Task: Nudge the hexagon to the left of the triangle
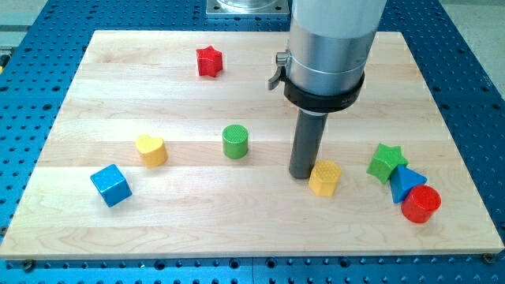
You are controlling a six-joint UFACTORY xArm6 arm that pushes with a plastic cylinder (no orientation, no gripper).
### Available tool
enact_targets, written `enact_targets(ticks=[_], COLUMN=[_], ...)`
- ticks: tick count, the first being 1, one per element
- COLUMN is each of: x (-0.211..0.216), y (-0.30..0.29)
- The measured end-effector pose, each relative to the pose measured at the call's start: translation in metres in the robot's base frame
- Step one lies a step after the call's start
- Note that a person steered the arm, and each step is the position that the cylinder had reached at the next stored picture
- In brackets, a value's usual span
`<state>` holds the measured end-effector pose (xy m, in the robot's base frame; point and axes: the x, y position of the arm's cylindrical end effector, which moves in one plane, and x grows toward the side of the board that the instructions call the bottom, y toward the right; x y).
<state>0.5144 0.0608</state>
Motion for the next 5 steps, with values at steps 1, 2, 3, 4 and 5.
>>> enact_targets(ticks=[1,2,3,4,5], x=[0.002,0.013,0.017,0.013,-0.064], y=[-0.028,-0.014,0.039,0.066,0.035])
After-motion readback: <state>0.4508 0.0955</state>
